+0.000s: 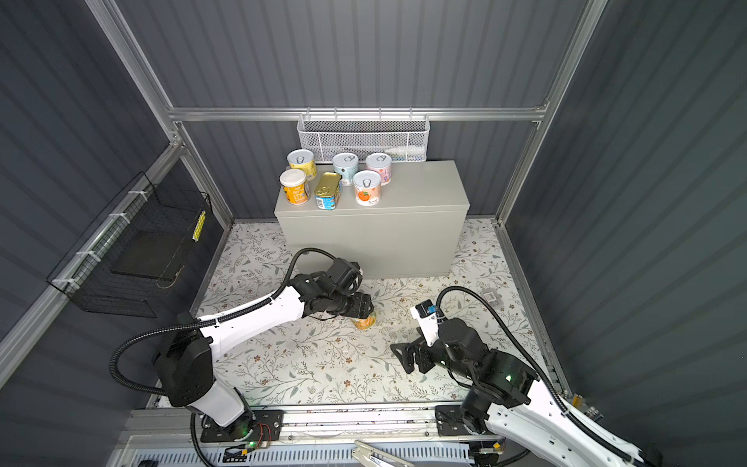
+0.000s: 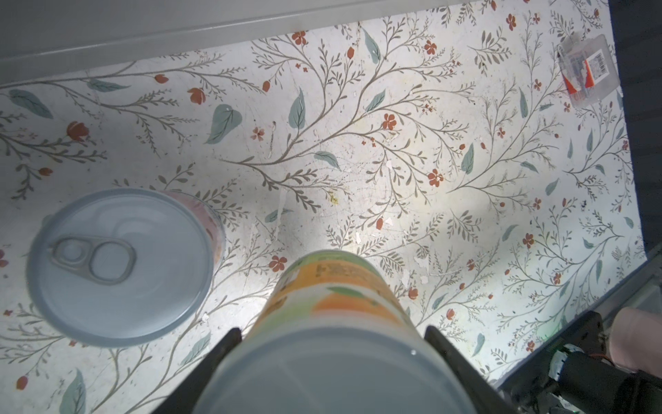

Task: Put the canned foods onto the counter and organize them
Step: 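Lift the orange can with the left gripper while the right gripper approaches it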

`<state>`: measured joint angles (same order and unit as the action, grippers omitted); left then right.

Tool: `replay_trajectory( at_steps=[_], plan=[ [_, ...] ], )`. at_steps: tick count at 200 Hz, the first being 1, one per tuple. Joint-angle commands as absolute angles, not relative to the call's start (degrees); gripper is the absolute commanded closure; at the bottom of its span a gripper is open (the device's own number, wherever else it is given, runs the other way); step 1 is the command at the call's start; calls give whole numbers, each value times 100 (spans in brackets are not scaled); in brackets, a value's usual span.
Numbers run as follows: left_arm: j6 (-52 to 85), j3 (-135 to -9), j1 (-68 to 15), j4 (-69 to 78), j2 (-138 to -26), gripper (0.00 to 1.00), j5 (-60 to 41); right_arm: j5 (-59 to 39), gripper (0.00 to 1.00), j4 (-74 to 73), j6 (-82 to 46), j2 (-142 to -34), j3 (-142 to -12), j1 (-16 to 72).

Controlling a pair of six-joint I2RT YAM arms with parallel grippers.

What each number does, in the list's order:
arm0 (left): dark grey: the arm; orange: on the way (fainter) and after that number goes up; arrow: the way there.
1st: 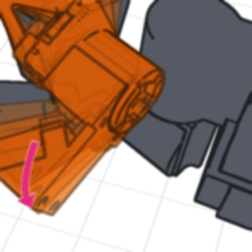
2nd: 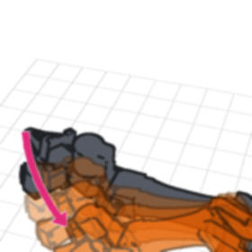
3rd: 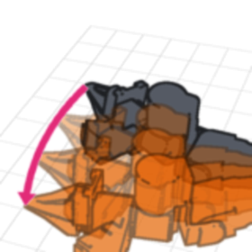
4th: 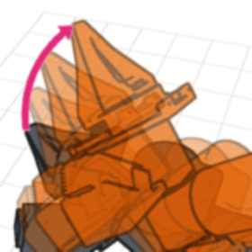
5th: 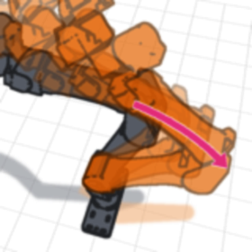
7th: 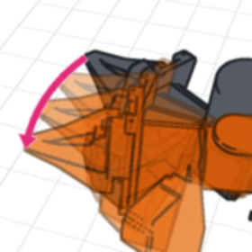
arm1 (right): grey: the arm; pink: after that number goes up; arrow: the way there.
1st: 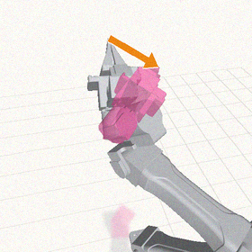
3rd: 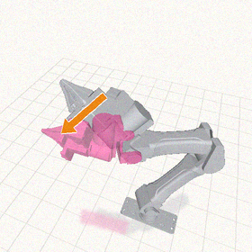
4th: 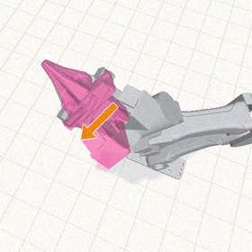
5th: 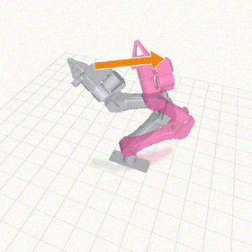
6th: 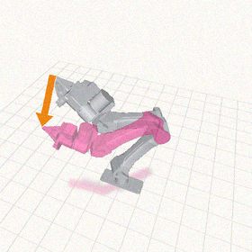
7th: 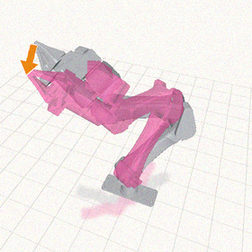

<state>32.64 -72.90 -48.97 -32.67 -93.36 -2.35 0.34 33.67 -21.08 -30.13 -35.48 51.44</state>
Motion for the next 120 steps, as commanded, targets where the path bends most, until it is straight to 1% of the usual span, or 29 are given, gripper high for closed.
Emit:
replay_trajectory(
  at_steps=[1,24,34,66,120],
  plan=[
    [3153,-7857,-4869,-3337,-9217,48,-785,227,1,2989,-1769,-2998,-3386,5363],
    [3103,-8050,-4869,-3532,-9287,48,-1265,308,1,2649,-1635,-3043,-3235,5421],
    [3059,-8340,-4874,-3621,-9320,48,-1468,231,1,2498,-1613,-3099,-3207,5423],
    [2859,-8683,-4874,-4079,-9385,47,-1842,268,1,1988,-1472,-3388,-3205,5440],
    [2681,-8605,-4879,-4377,-9391,47,-2377,585,1,1371,-1336,-3834,-3252,5440]
  ],
)
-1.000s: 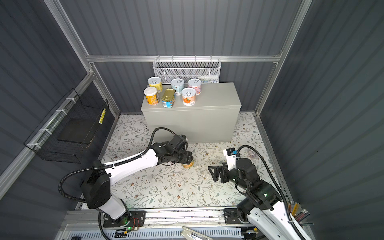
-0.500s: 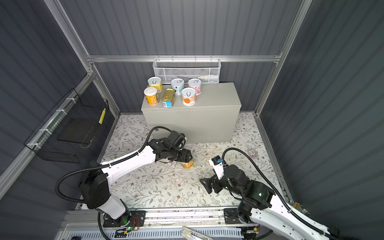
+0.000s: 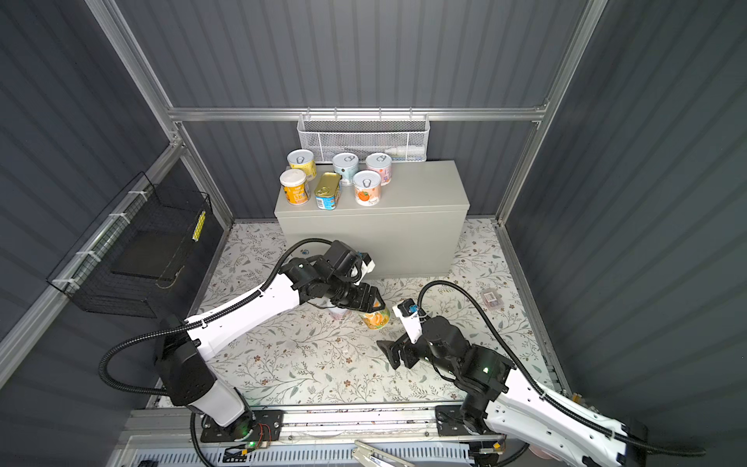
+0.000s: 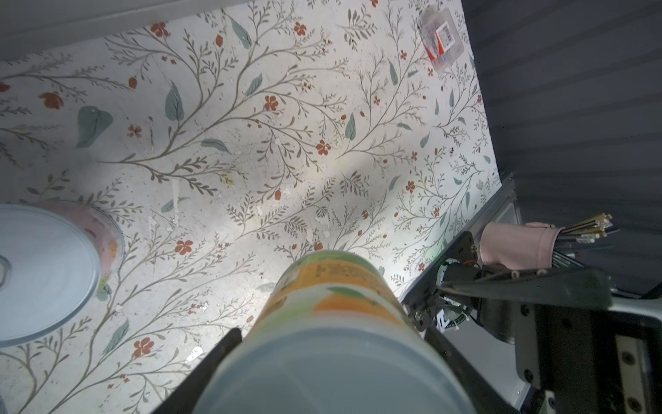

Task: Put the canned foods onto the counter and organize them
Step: 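Lift the orange can with the left gripper while the right gripper approaches it, then close the right gripper around the orange can held by the left gripper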

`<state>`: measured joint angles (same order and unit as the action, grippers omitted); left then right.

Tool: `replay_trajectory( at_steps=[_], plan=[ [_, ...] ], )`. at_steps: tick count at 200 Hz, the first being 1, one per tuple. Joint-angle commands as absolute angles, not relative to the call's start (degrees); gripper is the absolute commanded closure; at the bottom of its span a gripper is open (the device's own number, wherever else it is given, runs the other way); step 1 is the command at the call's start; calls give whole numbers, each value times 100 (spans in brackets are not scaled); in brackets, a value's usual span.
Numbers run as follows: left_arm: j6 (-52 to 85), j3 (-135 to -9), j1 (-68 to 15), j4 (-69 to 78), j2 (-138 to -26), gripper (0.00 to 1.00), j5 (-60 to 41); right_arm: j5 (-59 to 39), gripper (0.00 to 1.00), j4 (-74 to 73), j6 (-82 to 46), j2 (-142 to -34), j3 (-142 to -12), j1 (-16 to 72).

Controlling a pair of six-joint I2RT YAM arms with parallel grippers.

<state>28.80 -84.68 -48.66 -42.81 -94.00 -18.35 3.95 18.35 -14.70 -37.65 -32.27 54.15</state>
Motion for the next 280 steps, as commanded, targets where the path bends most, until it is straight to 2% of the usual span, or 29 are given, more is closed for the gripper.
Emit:
replay_trajectory(
  at_steps=[1,135,280],
  plan=[
    [2672,-8600,-4878,-4377,-9393,47,-2384,583,1,1358,-1332,-3833,-3248,5436],
    [2560,-8477,-4872,-4347,-9252,47,-3195,649,1,505,-1494,-4460,-3160,5440],
    [2898,-8183,-4871,-3823,-9096,47,-3855,513,1,-395,-1608,-4588,-2798,5528]
  ],
)
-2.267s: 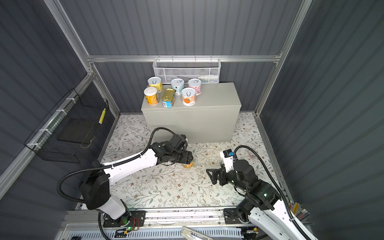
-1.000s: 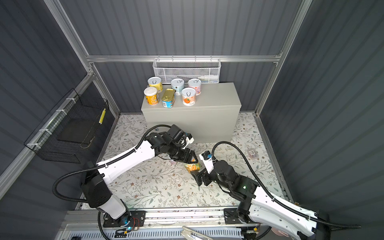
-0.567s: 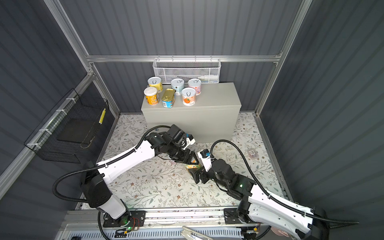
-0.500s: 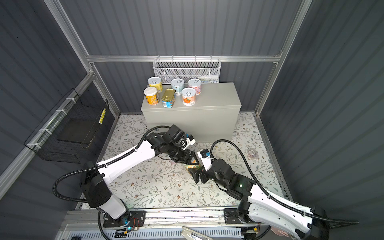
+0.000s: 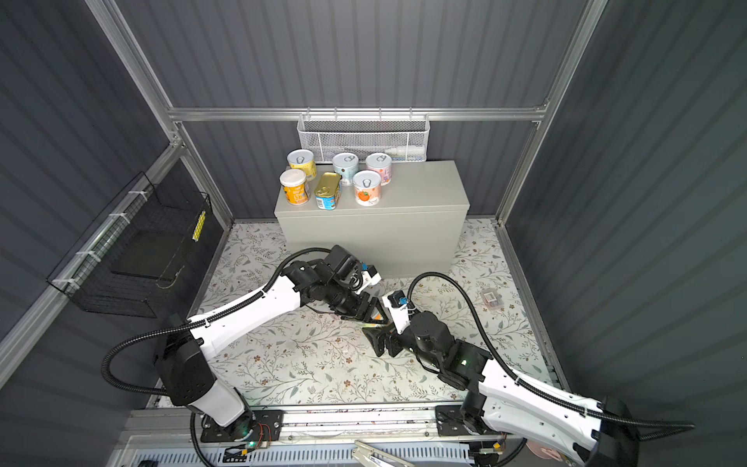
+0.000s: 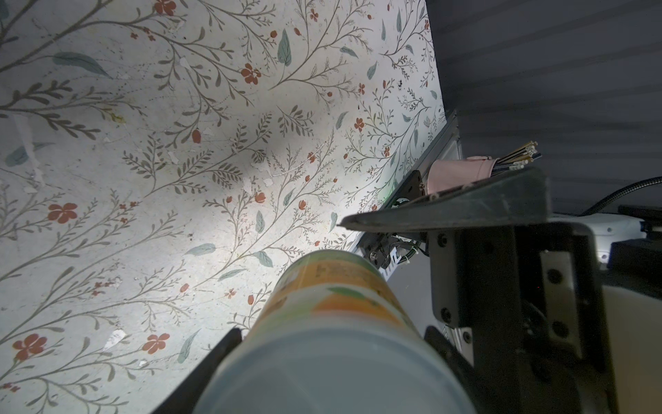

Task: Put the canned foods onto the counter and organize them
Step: 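Close the right gripper around the orange can held by the left gripper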

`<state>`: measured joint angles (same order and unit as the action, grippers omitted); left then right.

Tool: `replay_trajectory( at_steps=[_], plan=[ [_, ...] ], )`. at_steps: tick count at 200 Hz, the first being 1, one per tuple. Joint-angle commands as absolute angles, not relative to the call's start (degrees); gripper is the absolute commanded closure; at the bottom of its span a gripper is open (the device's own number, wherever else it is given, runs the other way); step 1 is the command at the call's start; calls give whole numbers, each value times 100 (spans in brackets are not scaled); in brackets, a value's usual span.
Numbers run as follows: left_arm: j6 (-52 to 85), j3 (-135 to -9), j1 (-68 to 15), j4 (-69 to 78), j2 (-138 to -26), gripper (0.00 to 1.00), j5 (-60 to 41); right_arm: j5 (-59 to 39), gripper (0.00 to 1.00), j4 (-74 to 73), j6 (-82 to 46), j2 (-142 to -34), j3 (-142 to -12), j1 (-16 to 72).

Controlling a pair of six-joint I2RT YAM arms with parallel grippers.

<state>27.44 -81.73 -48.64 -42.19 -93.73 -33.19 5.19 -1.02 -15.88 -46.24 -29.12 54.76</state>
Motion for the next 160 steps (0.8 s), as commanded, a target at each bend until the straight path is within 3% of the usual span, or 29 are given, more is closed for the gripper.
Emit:
replay_trajectory(
  at_steps=[1,160],
  plan=[
    [2904,-8183,-4870,-3819,-9097,47,-3861,512,1,-404,-1608,-4588,-2797,5532],
    [2990,-8030,-4859,-3722,-9032,46,-4041,711,9,-683,-1639,-4624,-2569,5615]
  ],
)
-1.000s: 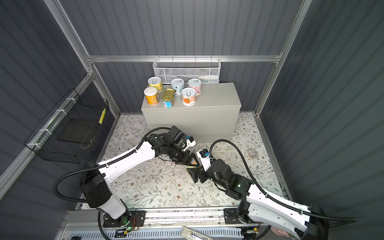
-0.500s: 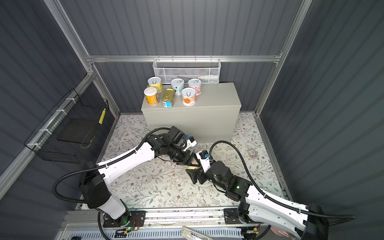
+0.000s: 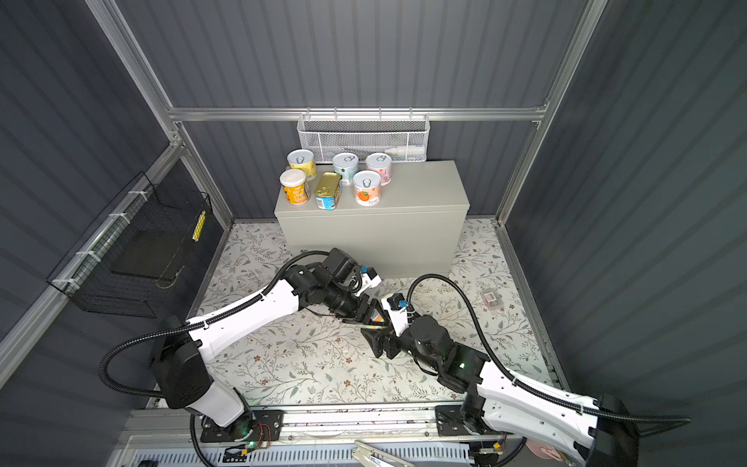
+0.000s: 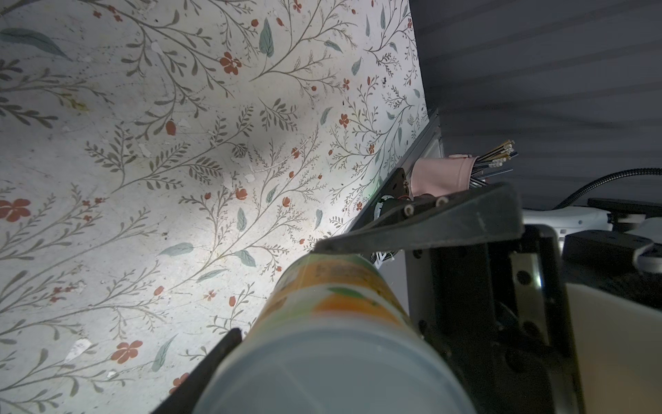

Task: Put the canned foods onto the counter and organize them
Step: 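Close the right gripper around the orange can held by the left gripper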

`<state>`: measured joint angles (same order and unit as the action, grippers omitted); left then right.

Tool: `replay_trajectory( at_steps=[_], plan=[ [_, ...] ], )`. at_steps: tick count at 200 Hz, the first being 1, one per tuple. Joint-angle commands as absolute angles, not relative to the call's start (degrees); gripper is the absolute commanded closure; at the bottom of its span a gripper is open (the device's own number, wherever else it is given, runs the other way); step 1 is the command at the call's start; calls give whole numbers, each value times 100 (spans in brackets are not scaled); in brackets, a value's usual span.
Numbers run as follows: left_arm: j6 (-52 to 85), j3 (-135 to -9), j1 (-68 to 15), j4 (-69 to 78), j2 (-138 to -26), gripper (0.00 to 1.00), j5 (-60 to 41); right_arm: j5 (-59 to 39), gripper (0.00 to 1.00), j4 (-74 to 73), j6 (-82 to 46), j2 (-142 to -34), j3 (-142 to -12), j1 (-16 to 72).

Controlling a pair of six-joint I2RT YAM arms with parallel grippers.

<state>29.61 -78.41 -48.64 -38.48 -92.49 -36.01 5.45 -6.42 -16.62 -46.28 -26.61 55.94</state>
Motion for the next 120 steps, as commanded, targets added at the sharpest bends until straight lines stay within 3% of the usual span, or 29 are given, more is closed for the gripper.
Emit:
replay_trajectory(
  at_steps=[1,72,120],
  plan=[
    [2994,-8040,-4855,-3725,-9038,46,-4042,712,9,-684,-1641,-4623,-2568,5615],
    [3131,-8270,-4834,-3535,-9140,46,-4344,625,14,-919,-1576,-4728,-2463,5620],
    [3180,-8175,-4810,-3487,-9124,46,-4394,648,29,-1130,-1685,-4641,-2314,5623]
  ],
)
